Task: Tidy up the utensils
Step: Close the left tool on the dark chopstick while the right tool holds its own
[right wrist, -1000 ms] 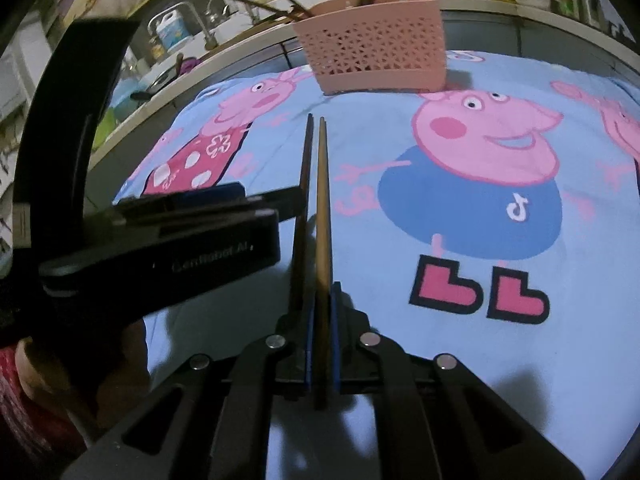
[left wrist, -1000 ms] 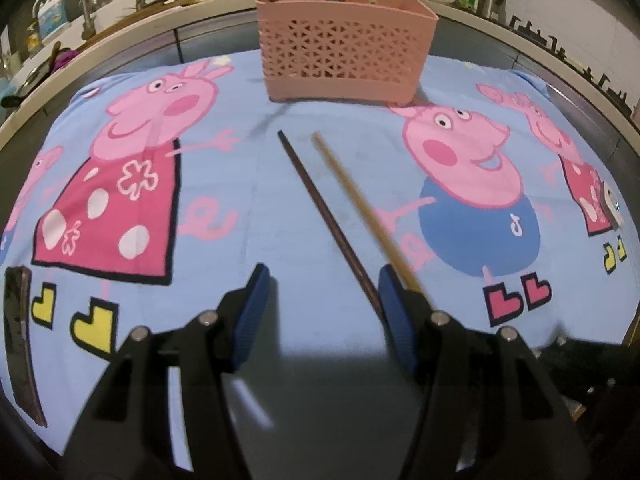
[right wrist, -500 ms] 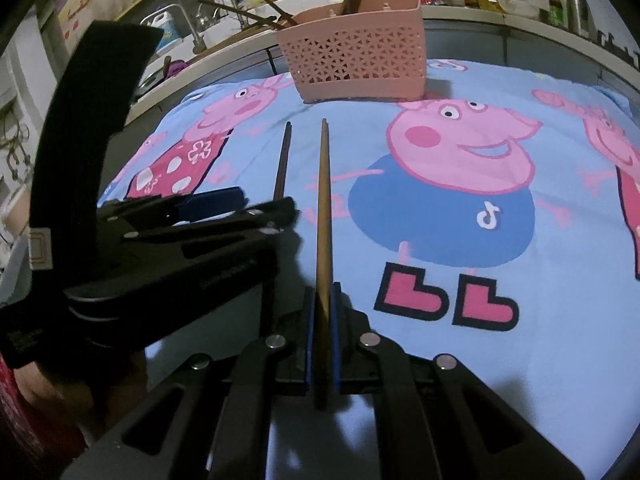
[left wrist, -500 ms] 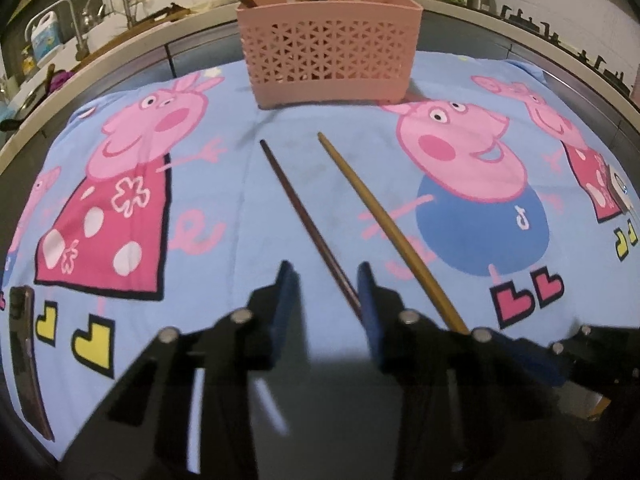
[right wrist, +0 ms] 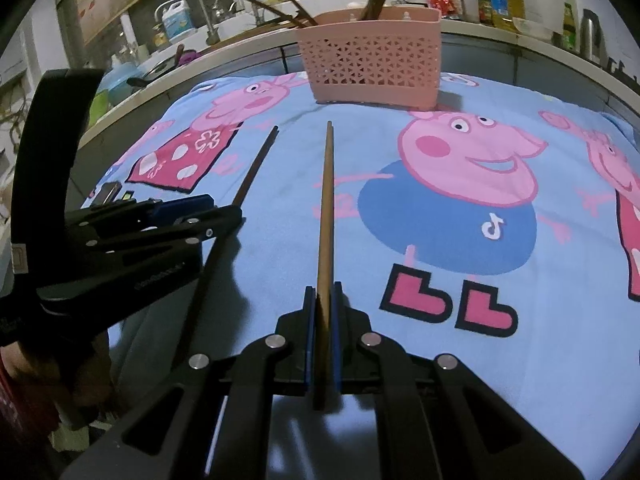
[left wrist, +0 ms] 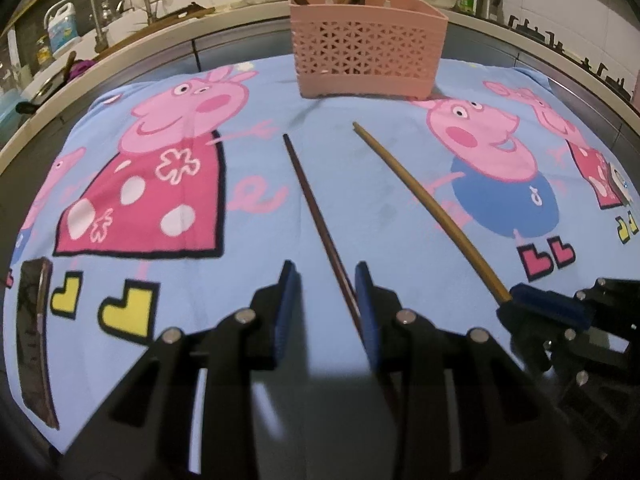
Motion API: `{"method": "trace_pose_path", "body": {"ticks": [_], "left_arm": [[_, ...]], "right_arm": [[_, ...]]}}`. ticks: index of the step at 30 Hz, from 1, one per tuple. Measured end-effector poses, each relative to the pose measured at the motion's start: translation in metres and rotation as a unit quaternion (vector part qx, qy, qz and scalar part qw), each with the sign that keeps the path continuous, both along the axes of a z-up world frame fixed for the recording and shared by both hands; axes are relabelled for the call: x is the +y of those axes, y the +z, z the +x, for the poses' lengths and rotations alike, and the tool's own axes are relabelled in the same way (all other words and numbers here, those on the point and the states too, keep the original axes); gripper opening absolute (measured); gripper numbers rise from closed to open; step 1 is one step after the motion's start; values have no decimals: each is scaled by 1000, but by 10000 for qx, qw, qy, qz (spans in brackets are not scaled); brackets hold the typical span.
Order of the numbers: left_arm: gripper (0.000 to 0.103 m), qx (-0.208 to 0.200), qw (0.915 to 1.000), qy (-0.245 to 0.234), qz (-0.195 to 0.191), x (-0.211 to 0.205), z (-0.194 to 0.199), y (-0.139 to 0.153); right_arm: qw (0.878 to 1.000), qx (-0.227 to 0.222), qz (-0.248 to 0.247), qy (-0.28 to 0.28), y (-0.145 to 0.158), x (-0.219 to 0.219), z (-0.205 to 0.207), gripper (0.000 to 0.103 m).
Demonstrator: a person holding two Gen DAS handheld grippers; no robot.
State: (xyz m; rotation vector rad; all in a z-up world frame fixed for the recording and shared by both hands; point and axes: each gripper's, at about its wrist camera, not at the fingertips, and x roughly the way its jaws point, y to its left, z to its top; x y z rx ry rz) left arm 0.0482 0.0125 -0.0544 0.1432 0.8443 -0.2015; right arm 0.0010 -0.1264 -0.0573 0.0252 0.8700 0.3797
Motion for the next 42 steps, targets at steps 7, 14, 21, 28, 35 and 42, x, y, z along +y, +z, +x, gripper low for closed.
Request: {"method": "trace_pose_path", "body": {"ticks": [7,14,21,28,35,42], "left_arm": [[29,14,10000,-64,4,8,-14,-1],[44,67,10000,37,0,15,-15,-2],[45,116,9999,-8,-6,14,-4,0],[41,210,9997,-91,-79,11,16,4],[34,409,9985,-45,-374,21,50,10],[32,481,9976,-197,-462,20,77,12]], "right_arm": [[9999,72,-36,119,-1,-5,-15,0],[9997,163,158,88,-1,-10,-16,0],[9995,229,182,103,0,-7,-4,0],[9991,348,38,242,5,2,21,0],[9964,729,147,417,11,8,69,0],[9942,889,-48,602,18,29,116,0]]}}
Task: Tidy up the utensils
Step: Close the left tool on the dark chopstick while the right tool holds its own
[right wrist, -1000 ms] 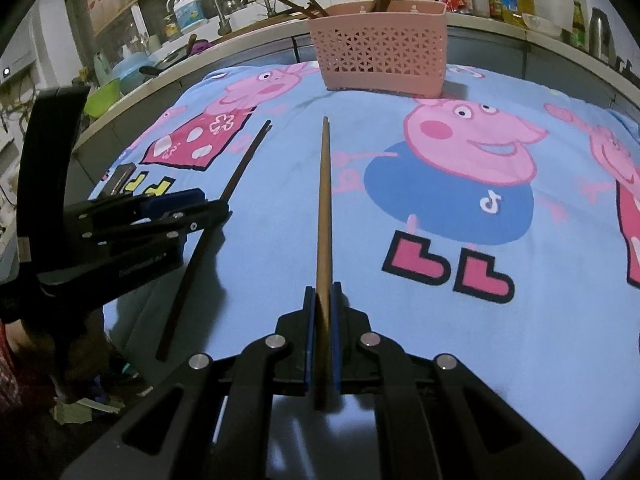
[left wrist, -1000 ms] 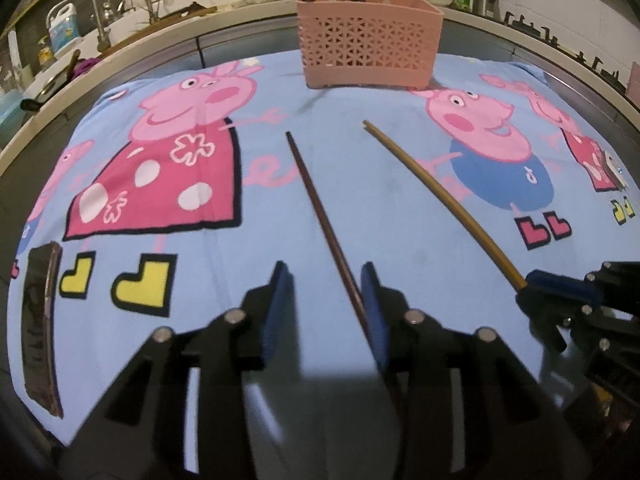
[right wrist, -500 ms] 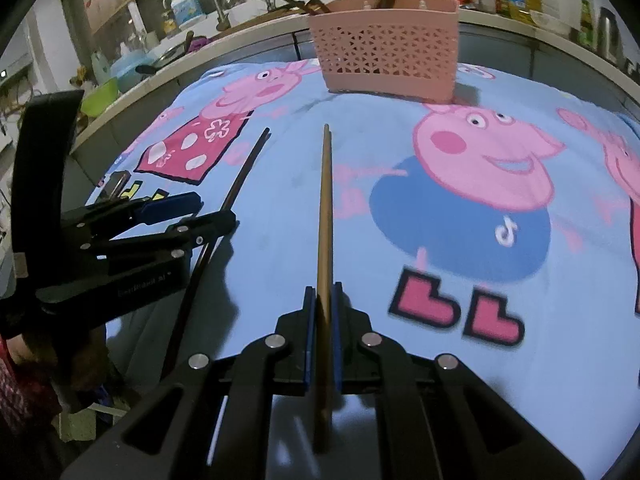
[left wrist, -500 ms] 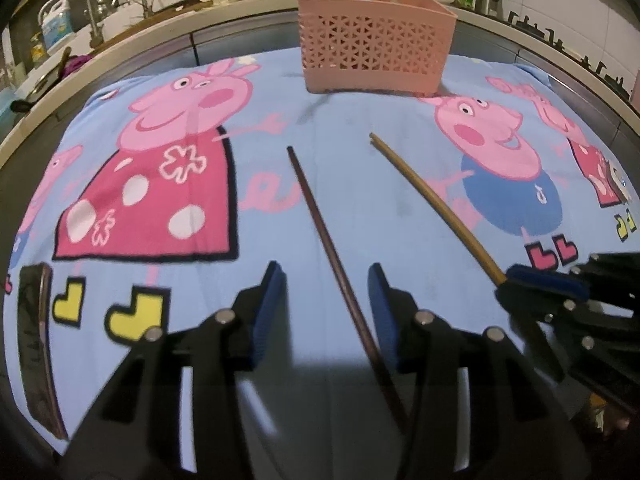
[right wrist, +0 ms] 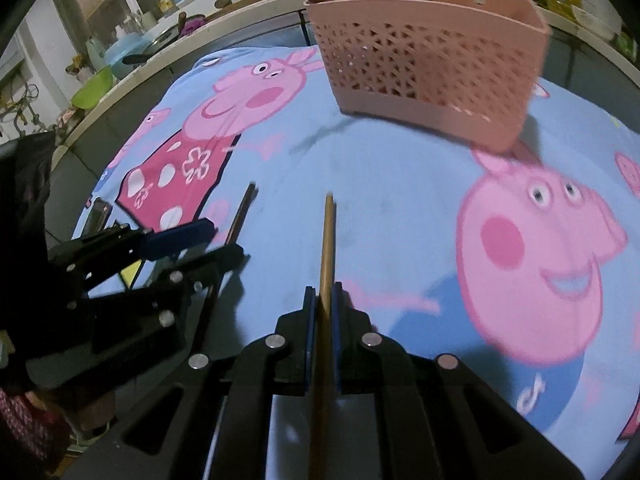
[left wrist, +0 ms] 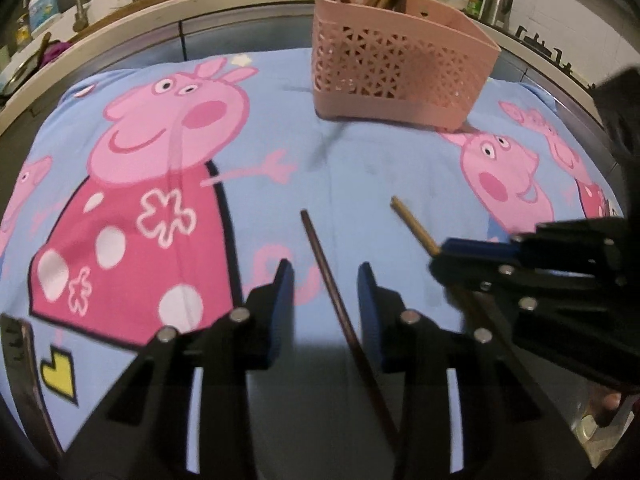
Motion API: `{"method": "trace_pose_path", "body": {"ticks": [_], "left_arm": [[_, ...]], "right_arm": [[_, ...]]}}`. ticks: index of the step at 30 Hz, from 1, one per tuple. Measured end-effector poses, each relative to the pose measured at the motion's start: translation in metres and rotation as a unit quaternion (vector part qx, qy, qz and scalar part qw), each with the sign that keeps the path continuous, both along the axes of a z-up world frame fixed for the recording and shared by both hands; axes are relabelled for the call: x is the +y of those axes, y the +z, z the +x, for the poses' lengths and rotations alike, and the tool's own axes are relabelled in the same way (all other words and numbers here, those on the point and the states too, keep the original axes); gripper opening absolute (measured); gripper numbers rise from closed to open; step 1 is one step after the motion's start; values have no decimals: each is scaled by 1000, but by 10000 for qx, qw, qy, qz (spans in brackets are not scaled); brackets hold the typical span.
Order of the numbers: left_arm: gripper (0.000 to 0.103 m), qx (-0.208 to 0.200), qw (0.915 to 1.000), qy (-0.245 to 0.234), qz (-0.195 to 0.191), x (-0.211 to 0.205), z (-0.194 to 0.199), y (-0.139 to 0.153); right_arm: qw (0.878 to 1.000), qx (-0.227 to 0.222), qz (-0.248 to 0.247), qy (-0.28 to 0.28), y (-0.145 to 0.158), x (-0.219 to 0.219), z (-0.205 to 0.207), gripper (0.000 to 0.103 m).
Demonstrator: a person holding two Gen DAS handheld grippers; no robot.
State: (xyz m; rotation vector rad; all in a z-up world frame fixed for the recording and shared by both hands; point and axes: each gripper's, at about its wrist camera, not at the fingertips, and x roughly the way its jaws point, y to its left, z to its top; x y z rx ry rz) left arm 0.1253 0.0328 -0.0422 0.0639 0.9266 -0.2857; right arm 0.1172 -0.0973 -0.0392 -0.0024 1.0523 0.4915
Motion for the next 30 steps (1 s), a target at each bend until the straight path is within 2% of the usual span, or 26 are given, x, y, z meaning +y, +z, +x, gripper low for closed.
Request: {"method": "trace_pose_path", "body": {"ticks": [7,12,13,15,17,22,26,30], "left_arm": [[30,34,9999,-77,-126,-1,15,1],[29,32,9999,-83,-79,-3,17,1],[28,43,9999,-91,-88,-3,17,1],[10,111,9998,-106,-156,-4,17,1],[8,233,9991,-161,-322,-3,15,0],[7,321,9983,-286,-384,-7,-1,-1],[8,305,9987,-375,-131,-11,-10,-1],[8,328,9972,-549,390,-24,-12,0]], "right_arm": [[9998,8,-116,155,3,15,27,0],[9997,-9,-96,236,3,18,37,0],[9996,-14,-98,256,3,17,37,0],[9996,-71,-129,261,3,17,36,0],[9996,-85,-113,232,3,15,33,0],[9995,-199,-151,179,1,5,13,0],[9990,-258,-297,224,0,0,-5,0],[9976,-255,-527,368,0,4,-13,0]]}}
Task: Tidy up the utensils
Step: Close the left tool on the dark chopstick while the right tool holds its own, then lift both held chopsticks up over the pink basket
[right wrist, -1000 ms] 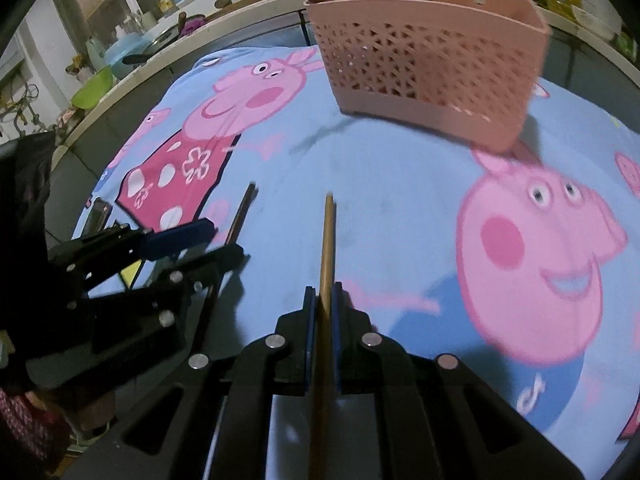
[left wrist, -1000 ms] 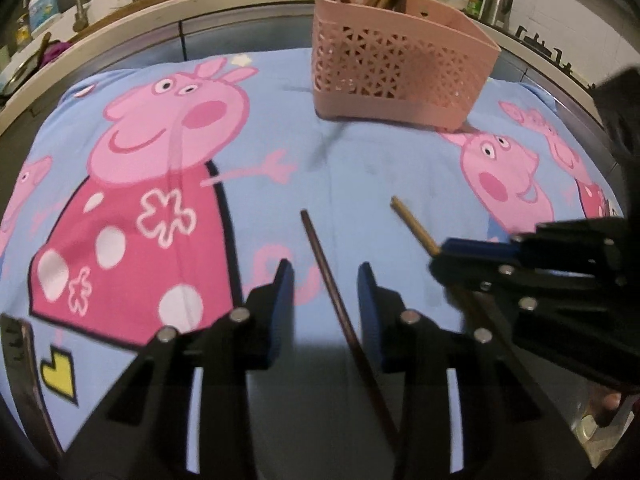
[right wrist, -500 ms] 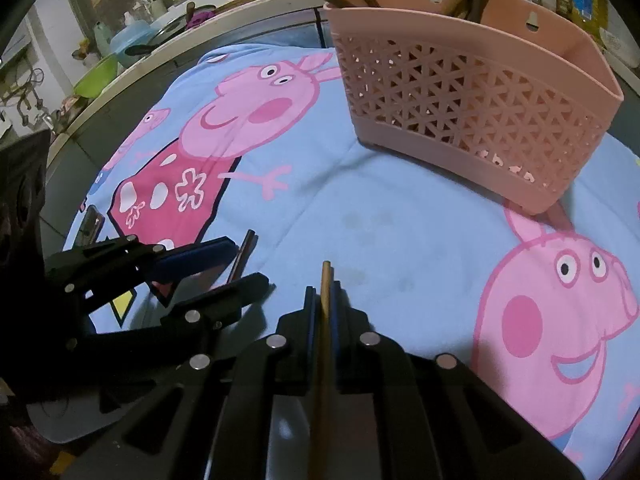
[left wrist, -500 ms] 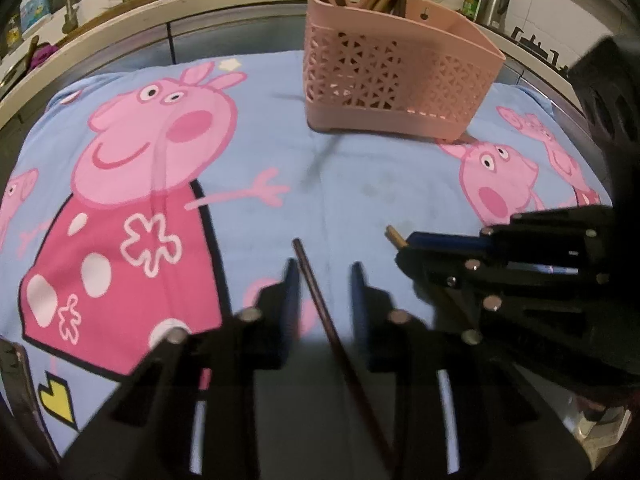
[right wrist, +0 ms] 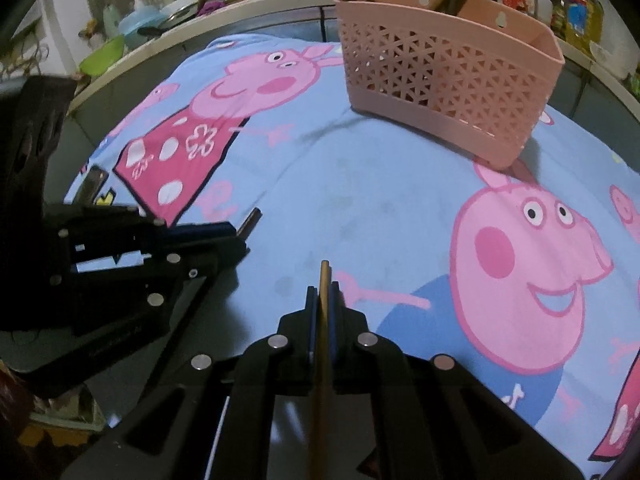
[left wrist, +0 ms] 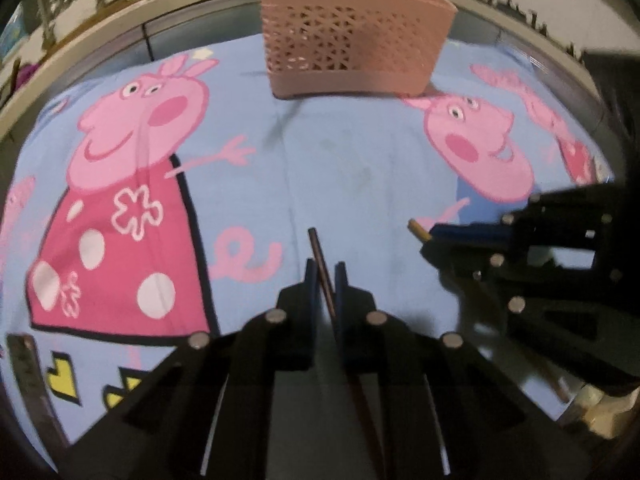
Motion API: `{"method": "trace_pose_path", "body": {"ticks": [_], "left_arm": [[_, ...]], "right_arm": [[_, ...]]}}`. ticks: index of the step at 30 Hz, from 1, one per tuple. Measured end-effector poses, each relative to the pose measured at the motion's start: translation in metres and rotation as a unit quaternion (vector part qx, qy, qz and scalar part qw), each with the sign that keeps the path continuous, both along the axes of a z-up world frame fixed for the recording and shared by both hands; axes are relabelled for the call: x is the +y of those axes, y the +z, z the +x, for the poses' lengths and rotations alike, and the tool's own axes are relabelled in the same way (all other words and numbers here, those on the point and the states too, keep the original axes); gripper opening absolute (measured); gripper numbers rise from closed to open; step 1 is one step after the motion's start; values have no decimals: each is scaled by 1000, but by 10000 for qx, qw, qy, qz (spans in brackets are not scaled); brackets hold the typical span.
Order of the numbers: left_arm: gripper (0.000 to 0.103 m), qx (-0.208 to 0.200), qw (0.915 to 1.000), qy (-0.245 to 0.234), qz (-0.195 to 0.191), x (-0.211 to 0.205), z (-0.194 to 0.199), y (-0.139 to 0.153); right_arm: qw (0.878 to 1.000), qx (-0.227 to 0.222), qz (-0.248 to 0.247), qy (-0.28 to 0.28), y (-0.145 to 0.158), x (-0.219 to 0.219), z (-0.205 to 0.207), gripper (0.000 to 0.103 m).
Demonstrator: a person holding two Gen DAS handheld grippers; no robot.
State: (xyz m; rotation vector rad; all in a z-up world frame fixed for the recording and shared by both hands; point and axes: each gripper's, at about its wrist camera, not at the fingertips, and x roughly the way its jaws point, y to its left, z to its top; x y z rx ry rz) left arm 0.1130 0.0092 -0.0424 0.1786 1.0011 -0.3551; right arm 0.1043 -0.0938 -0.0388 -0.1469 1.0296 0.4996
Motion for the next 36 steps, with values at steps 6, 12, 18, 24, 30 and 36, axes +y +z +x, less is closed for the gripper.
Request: {"method": "trace_pose_path", "body": {"ticks": [6,12,18,24,30,36], "left_arm": [[7,310,9991,153,-227,5,8,3],[5,-167,9971,165,-720,19,-6,43],[5,-1229,9856,-149,-1149,26,-46,121],[5,-1939,9700,-322,-1427,31,-79,168],[5,-1885,9725,-268,-1340,27,-77,163],[5,-1925,9752,-174,-1079,18,-77,154]], "right_arm": [[9999,101,132,-19,0,2,5,0],[9967,-229,723,-277,27,-15,0,0],[9814,-1344,1307,-410,96,-42,-31,0],[9582,-2252,1681,-529,150,-63,-69,0],[9531,-2491,1628,-558,157,-67,-83,0],[9504,-2614,1561,-633,154,-65,-84,0]]}}
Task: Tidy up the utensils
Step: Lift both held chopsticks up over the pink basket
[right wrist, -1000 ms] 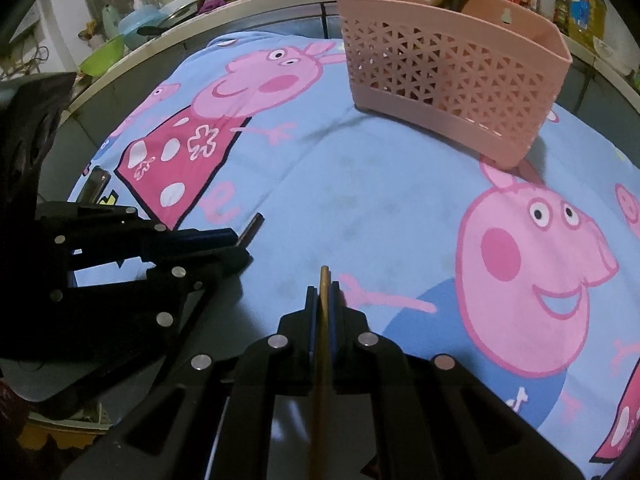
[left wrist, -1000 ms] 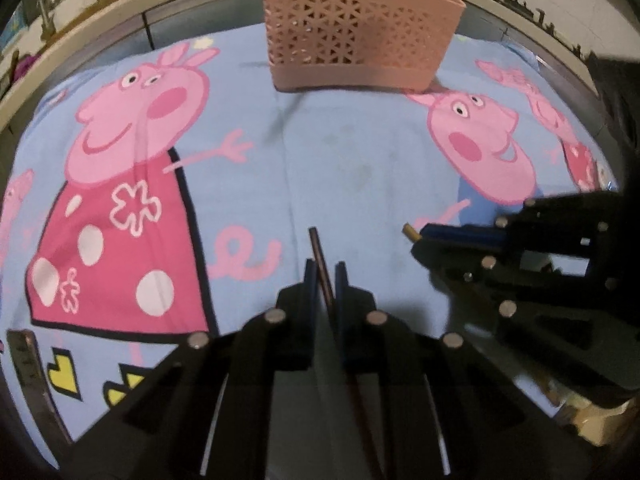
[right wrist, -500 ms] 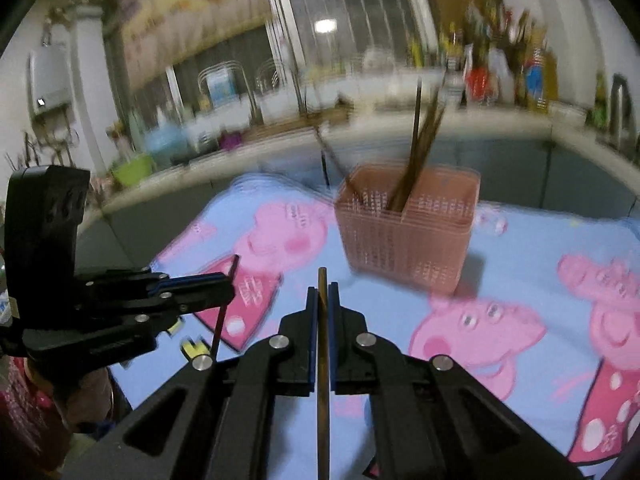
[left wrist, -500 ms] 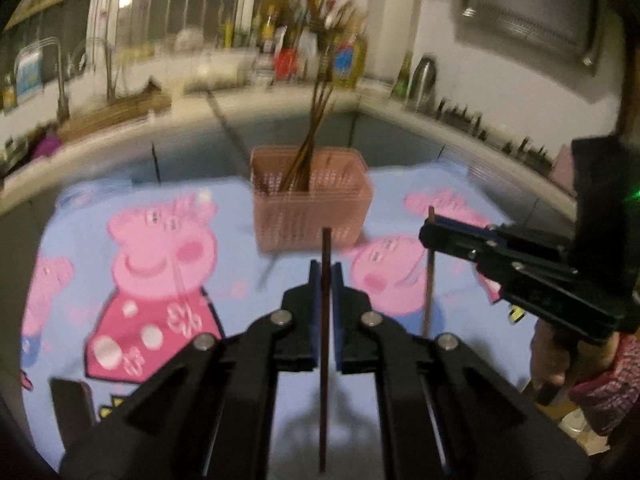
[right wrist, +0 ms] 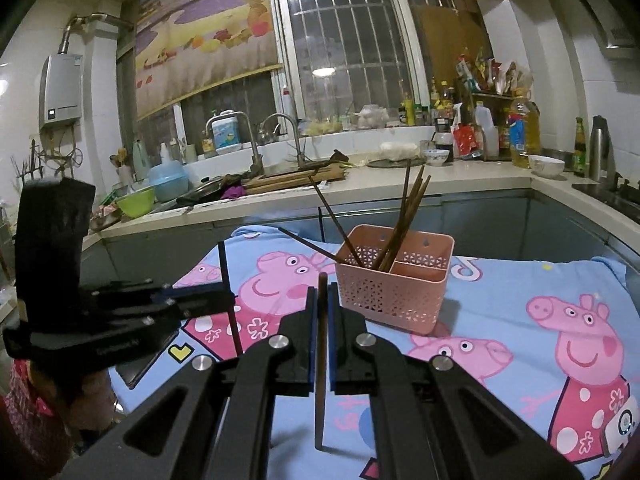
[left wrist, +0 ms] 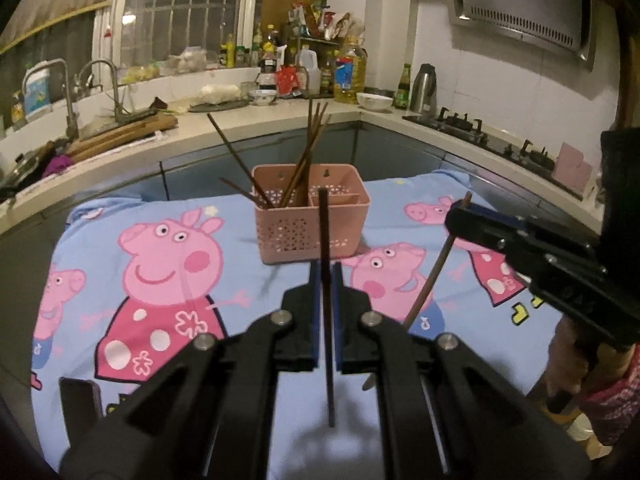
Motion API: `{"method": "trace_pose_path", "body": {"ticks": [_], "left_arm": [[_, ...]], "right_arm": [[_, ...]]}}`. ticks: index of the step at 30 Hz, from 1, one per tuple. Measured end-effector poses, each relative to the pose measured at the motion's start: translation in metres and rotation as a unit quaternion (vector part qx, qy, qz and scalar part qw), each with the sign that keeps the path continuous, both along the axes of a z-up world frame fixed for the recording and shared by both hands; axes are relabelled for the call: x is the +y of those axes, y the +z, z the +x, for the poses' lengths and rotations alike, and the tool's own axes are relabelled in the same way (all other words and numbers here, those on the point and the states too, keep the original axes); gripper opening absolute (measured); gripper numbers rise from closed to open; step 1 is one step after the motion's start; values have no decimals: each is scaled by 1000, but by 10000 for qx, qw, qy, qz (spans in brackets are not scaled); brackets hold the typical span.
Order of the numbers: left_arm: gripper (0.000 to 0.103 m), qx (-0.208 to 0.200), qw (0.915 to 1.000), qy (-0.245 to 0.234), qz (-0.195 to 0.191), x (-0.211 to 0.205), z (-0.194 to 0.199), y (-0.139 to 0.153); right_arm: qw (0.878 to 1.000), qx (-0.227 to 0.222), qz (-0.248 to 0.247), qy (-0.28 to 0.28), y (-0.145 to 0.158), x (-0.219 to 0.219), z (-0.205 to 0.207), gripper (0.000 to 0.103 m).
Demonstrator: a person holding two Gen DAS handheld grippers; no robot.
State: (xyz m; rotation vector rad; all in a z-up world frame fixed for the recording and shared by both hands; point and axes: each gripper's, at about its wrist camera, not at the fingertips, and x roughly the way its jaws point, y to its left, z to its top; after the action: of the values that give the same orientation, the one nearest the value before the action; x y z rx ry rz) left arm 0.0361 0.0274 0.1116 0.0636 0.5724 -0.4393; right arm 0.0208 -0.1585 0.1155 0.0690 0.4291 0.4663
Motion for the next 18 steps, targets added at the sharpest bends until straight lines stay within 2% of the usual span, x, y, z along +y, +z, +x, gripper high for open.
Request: {"method": "trace_pose_path", "body": {"ticks": [18], "left_arm": [[6,-61,9989,403,250,5,10,-4]], "right_arm": [[9999,9,39,-137,-1,-5,-8,0]]}}
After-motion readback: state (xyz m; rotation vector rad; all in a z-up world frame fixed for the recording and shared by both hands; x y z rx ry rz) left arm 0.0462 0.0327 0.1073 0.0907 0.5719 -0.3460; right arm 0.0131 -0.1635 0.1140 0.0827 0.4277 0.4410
